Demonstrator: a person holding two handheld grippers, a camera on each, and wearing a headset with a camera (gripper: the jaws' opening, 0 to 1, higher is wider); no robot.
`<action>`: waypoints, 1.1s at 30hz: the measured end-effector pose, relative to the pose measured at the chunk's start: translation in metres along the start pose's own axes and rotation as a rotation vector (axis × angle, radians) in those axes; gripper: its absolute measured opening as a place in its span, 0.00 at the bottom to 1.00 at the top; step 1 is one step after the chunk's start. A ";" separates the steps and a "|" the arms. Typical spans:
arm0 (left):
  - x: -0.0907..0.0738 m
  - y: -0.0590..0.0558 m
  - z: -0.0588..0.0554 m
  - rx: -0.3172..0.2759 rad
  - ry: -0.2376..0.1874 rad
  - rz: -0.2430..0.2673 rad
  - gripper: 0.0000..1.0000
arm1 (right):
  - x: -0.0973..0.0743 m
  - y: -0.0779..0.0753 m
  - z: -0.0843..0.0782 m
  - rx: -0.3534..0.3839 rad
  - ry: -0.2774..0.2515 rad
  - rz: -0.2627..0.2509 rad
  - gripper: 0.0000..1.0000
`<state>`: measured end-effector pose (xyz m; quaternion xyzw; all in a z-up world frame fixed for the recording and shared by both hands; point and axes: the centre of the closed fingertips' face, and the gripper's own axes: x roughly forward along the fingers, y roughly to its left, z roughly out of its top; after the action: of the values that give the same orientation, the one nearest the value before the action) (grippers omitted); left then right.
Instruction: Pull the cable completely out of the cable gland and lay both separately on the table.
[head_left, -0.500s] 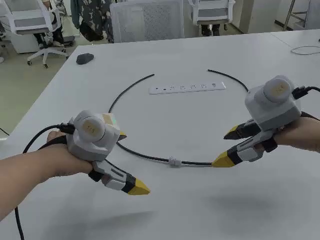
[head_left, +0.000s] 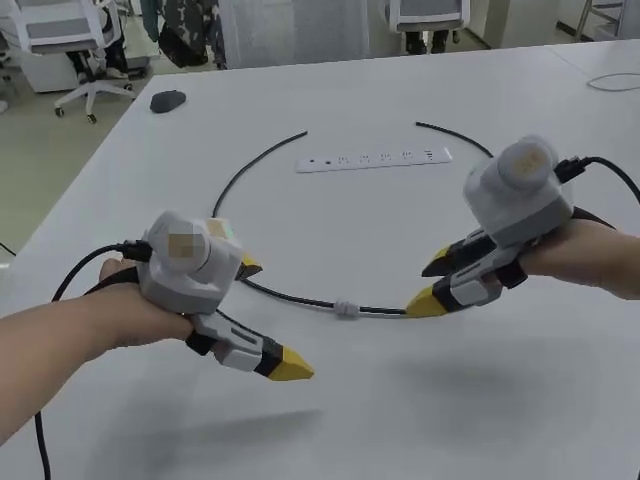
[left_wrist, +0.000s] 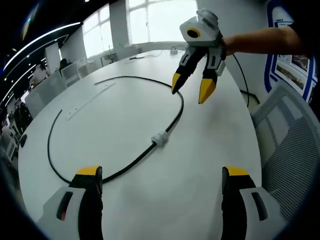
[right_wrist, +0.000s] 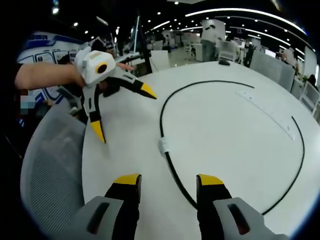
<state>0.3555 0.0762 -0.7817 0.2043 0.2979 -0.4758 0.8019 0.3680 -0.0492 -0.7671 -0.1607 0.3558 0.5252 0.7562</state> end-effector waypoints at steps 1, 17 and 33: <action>0.000 0.000 -0.001 -0.002 0.001 0.001 0.99 | 0.001 0.000 0.000 -0.003 0.000 -0.002 0.45; -0.001 0.008 -0.009 -0.033 0.014 0.007 0.99 | 0.016 -0.006 -0.006 -0.071 0.022 -0.006 0.79; 0.005 0.010 -0.011 -0.070 0.019 -0.030 1.00 | 0.025 -0.012 -0.005 -0.071 0.004 -0.010 0.99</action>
<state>0.3628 0.0844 -0.7929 0.1764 0.3249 -0.4752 0.7985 0.3819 -0.0403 -0.7894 -0.1902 0.3378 0.5334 0.7518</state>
